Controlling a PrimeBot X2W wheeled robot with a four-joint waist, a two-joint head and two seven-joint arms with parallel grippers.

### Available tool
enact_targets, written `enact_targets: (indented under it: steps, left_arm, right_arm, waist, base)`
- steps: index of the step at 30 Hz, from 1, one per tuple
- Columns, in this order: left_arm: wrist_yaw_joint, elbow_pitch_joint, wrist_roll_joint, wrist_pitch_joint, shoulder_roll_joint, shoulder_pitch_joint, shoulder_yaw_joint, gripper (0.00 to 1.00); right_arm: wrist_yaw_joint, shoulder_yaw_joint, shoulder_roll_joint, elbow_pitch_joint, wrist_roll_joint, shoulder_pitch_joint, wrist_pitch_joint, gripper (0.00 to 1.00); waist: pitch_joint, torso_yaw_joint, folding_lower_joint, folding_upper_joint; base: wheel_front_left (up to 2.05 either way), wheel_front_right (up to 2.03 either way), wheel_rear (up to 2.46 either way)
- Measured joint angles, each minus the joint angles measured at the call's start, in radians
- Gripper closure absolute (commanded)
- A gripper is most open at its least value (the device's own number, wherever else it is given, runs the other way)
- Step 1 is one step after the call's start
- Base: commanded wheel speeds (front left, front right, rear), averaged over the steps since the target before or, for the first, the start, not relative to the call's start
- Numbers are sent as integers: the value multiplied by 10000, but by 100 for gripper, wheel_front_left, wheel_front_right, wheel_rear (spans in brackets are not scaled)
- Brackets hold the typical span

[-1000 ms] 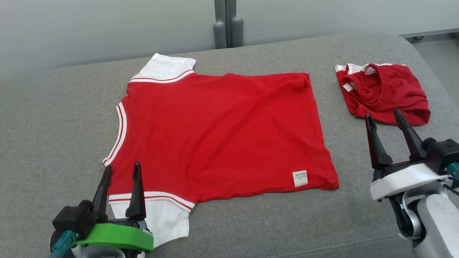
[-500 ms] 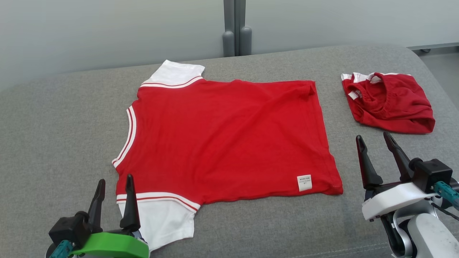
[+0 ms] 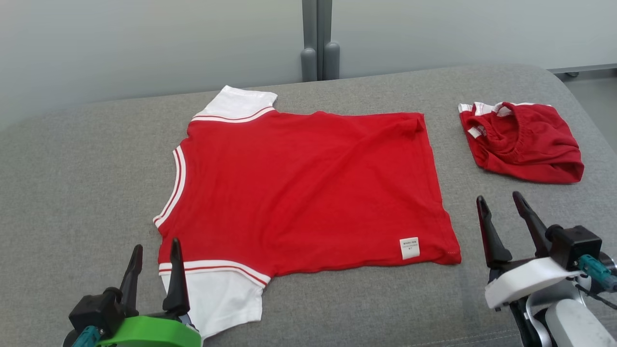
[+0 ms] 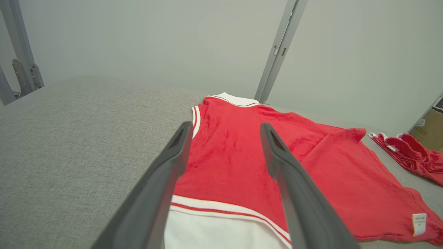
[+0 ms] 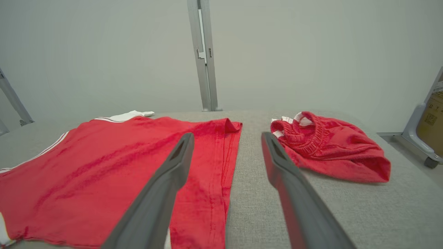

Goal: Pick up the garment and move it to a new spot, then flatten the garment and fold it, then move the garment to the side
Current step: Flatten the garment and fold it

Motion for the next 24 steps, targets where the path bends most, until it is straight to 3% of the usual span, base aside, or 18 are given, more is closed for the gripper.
enact_targets:
  steps: [8, 24]
  left_arm:
    - [0, 842, -380, 63, -12, 623, -35, 0]
    - [-153, 2203, -1235, 1530, -19, 1285, -393, 0]
  right_arm:
    - [69, 48, 307, 736, 548, 587, 33, 0]
    - [418, -44, 625, 1582, 1145, 646, 88, 0]
  waist:
    - [30, 41, 0, 0]
    - [556, 179, 0, 0]
  base:
    - [0, 0, 0]
    - [0, 0, 0]
